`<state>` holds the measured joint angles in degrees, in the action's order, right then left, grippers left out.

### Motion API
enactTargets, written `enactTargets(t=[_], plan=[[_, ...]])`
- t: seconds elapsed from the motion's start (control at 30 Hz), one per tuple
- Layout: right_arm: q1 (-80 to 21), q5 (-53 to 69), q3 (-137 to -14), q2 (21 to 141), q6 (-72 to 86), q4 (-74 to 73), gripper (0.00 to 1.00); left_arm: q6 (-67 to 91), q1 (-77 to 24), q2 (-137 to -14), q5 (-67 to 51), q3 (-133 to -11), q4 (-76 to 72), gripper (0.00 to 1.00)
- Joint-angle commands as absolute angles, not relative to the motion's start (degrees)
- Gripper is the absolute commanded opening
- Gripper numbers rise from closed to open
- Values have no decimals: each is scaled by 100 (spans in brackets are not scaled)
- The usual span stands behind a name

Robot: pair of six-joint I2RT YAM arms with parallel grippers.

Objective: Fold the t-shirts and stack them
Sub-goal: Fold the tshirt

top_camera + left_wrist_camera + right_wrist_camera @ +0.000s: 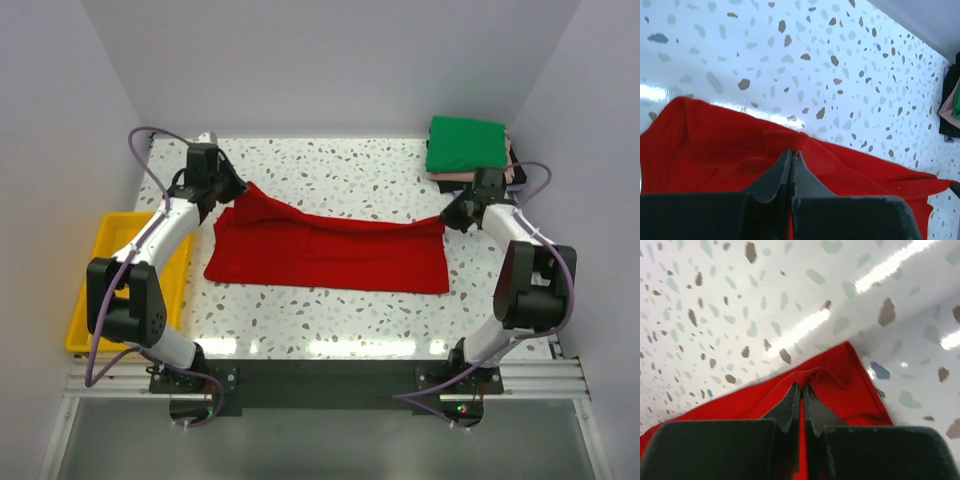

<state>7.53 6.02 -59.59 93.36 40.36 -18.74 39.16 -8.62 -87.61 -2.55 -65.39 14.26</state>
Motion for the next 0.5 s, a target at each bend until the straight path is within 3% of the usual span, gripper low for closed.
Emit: enactTargets(t=[0.0,0.23,0.47], plan=[[773,940,-6634,9684,3859,-1670,0,3700,-765,-9087,-123,-7206,1213,0],[782,1195,-7627,10423,3665,-1486,0,3595,-721,-9878,-237,-8146,1169,0],[791,1248,-7963,10767,3586,-1485,0,3551,-686,-10063,-264,-8341,1169,0]])
